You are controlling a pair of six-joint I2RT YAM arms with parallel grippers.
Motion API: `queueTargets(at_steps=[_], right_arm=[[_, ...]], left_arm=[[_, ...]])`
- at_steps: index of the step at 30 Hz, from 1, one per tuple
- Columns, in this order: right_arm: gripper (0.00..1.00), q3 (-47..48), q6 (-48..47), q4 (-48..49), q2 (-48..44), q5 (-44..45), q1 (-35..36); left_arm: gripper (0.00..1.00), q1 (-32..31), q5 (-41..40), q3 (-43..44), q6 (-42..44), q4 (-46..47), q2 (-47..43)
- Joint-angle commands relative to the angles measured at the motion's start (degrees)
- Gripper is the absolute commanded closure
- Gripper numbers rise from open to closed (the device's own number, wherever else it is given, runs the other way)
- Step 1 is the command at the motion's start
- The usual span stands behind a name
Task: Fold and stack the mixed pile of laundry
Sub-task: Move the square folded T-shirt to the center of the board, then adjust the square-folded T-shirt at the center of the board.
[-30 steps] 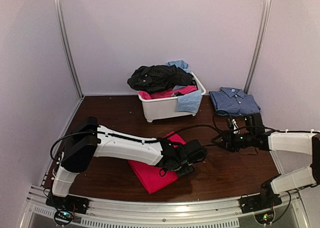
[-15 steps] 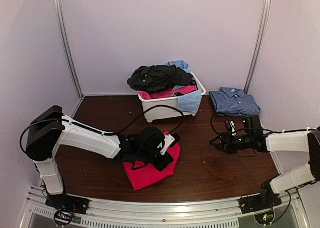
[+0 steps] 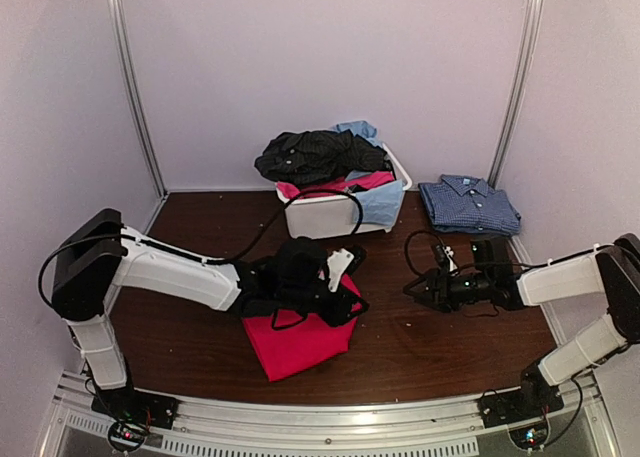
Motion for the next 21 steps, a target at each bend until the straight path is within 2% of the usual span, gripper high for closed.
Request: queueTargets(at_steps=[1,6,14,16,21], right_arm=[[0.39,1.0,-0.7,-1.6,-1.4,2.5,0.2],[0.40,1.5,-1.0,-4.8,-3.4,5.5,-0.1],[0.40,1.3,-2.2,-6.8,-4.3,5.7,-1.4],[0.40,1.3,-2.2,-6.6,-4.2,5.6,-1.6],[0.40,0.8,-1.9,-5.3,-3.6,5.2,-1.8]], left_arm=[[0.64,-5.3,-19.7,14.1,7.3,-24.4,3.5],[0.56,-8.2,-27.0,23.5,6.9,-35.8,10.1],[0.41,-9.3,-34.1,29.5,3.9,-46.8,18.3],[0.47,-9.3,-35.8,30.4,2.8,-49.0,19.6],[0.91,-8.8,-32.3,27.9,2.0,-45.5,17.5]])
